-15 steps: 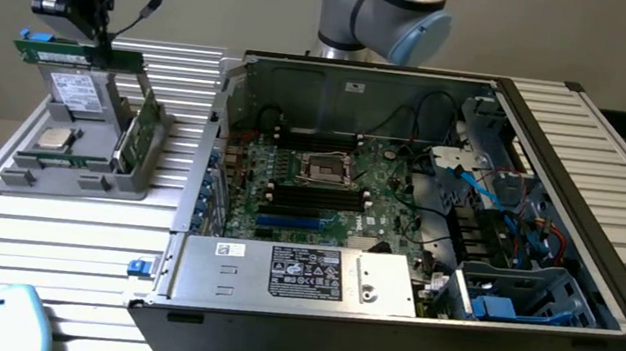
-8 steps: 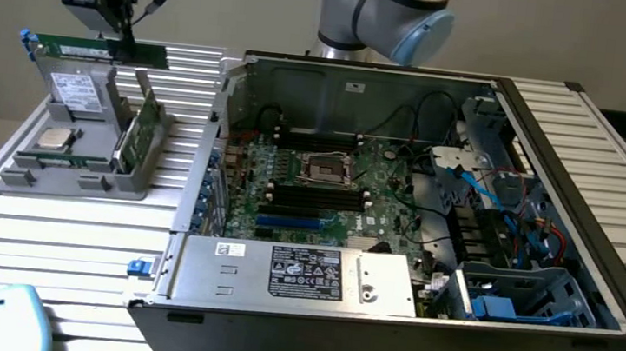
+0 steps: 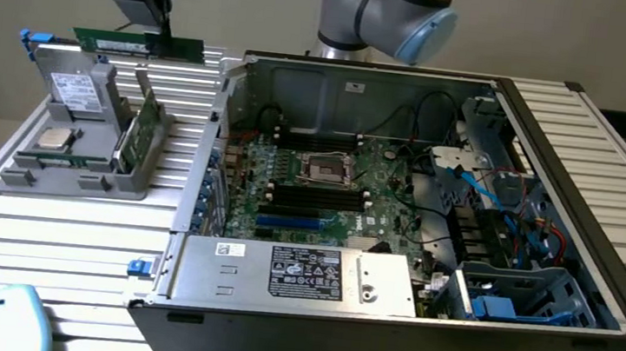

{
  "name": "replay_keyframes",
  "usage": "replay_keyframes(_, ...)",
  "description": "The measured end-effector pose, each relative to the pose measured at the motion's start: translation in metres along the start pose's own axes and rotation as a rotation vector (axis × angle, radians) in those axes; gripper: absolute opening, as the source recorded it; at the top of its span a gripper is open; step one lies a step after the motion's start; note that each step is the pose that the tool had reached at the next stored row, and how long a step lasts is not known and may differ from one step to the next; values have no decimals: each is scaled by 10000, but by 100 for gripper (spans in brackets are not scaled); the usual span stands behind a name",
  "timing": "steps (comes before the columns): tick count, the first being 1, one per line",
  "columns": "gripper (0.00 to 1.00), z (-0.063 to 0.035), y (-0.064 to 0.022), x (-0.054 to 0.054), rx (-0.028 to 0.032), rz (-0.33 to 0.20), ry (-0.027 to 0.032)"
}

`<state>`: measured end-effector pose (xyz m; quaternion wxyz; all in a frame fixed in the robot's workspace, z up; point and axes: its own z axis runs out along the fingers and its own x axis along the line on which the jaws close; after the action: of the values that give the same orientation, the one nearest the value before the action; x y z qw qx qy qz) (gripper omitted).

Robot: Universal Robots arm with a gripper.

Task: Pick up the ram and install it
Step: 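Pick up the ram and move it above insertion slot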

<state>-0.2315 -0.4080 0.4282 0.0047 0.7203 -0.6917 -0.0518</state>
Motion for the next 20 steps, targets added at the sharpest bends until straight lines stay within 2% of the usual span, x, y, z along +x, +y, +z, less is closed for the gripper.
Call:
replay_keyframes(12,14,-159,-535,18,6,-13,-161)
replay_keyframes(20,14,-219,-896,38,8,-20,-228)
